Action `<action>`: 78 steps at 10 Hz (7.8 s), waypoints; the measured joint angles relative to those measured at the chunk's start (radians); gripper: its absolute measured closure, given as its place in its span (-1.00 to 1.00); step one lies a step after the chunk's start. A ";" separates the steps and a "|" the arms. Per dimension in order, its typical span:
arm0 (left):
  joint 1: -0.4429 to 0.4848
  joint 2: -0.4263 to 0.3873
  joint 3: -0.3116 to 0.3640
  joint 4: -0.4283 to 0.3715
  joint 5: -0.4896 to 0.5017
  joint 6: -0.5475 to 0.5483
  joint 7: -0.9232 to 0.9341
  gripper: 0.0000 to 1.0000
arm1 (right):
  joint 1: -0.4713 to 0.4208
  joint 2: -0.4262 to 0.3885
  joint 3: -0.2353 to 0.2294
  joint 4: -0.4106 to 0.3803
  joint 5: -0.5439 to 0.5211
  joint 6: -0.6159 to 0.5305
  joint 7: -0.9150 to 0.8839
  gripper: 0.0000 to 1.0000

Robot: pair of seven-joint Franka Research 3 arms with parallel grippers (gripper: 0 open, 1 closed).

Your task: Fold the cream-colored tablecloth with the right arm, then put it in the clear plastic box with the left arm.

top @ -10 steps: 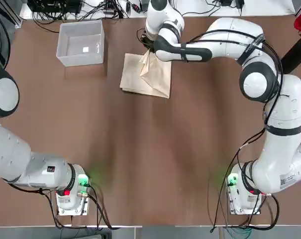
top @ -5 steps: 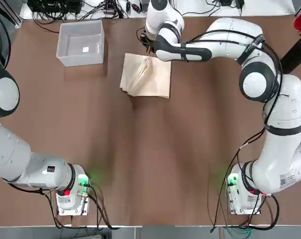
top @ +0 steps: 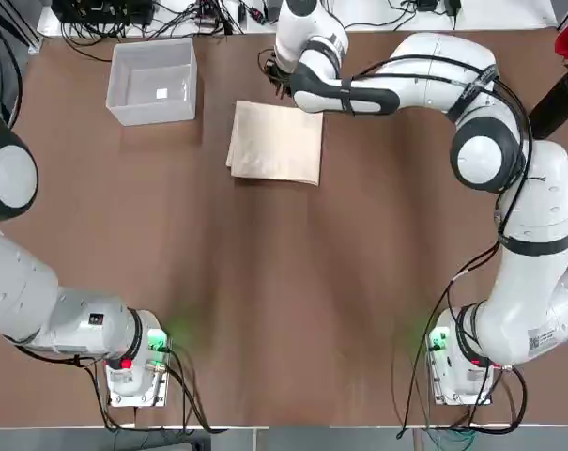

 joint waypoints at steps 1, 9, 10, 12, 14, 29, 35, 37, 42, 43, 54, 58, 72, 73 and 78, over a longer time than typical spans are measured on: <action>-0.001 0.014 -0.017 -0.001 -0.001 0.010 0.001 -1.00 | -0.006 0.000 -0.001 0.007 0.000 -0.025 0.000 0.43; -0.003 0.160 -0.193 -0.285 -0.257 0.420 -0.052 -1.00 | -0.218 -0.012 0.159 0.049 -0.001 -0.289 -0.154 -1.00; -0.002 0.205 -0.208 -0.301 -0.272 0.488 -0.052 -1.00 | -0.239 -0.012 0.171 0.049 -0.001 -0.307 -0.178 -1.00; 0.000 0.309 -0.251 -0.335 -0.281 0.665 -0.052 -0.99 | -0.270 -0.017 0.185 0.051 -0.001 -0.344 -0.221 -1.00; 0.002 0.410 -0.286 -0.345 -0.283 0.827 -0.052 -1.00 | -0.306 -0.027 0.213 0.062 -0.001 -0.404 -0.277 -1.00; -0.010 0.625 -0.364 -0.277 -0.284 1.003 -0.086 -1.00 | -0.593 -0.056 0.313 0.162 0.057 -0.613 -0.644 -1.00; -0.016 0.638 -0.368 -0.264 -0.284 1.002 -0.093 0.31 | -0.590 -0.057 0.317 0.160 0.058 -0.614 -0.643 -1.00; -0.012 0.636 -0.369 -0.254 -0.284 1.002 -0.098 0.84 | -0.588 -0.057 0.319 0.157 0.058 -0.614 -0.636 -1.00; 0.039 0.533 -0.358 -0.244 -0.284 0.806 -0.112 0.85 | -0.587 -0.057 0.331 0.157 0.058 -0.607 -0.627 -1.00; 0.047 0.498 -0.345 -0.244 -0.280 0.741 -0.113 0.85 | -0.587 -0.057 0.332 0.157 0.058 -0.605 -0.627 -1.00; -0.079 0.431 -0.450 -0.221 0.159 0.665 -0.597 0.85 | -0.692 -0.220 0.253 0.153 0.252 -0.621 -0.872 -1.00; -0.124 0.428 -0.473 -0.177 0.246 0.601 -0.612 0.85 | -0.693 -0.339 0.097 0.108 0.414 -0.625 -1.018 -1.00; -0.324 0.640 -0.472 0.078 0.250 0.630 -0.733 0.85 | -0.585 -0.574 -0.335 -0.003 0.625 -0.686 -1.343 -1.00; -0.338 0.651 -0.472 0.084 0.250 0.649 -0.745 0.84 | -0.572 -0.584 -0.355 -0.010 0.625 -0.695 -1.356 -1.00; -0.384 0.698 -0.471 0.125 0.250 0.732 -0.760 0.78 | -0.557 -0.636 -0.424 -0.055 0.657 -0.729 -1.433 -1.00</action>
